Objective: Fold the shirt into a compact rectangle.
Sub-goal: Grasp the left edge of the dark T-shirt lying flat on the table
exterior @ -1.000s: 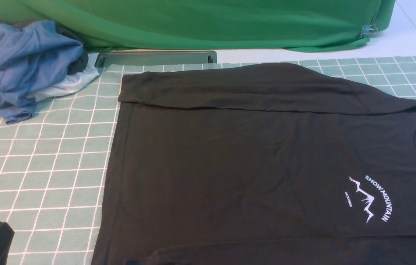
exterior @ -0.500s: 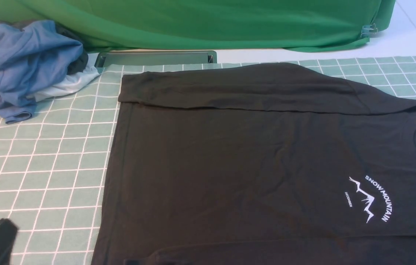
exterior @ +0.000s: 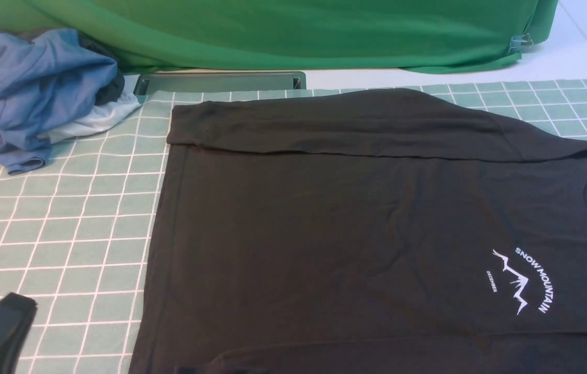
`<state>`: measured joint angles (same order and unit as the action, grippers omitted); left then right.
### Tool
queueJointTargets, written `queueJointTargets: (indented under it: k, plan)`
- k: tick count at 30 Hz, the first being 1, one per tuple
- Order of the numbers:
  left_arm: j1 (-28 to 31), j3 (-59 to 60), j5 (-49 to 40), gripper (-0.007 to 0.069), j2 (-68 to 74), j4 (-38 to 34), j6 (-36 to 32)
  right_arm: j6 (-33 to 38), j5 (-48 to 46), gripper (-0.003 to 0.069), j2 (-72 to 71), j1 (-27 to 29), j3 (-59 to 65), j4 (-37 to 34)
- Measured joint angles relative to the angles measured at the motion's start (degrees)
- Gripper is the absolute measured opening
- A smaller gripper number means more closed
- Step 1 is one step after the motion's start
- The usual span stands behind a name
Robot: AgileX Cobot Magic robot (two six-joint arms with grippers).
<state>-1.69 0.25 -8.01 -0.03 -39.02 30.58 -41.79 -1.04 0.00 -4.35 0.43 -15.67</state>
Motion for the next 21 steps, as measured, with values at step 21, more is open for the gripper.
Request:
queueJointTargets:
  k: [21]
  plan:
    - [0.0,-40.8,-45.9,0.0018,47.0,14.1,-18.5,43.3,-50.6,0.0034,32.4,0.0,-55.2,4.2]
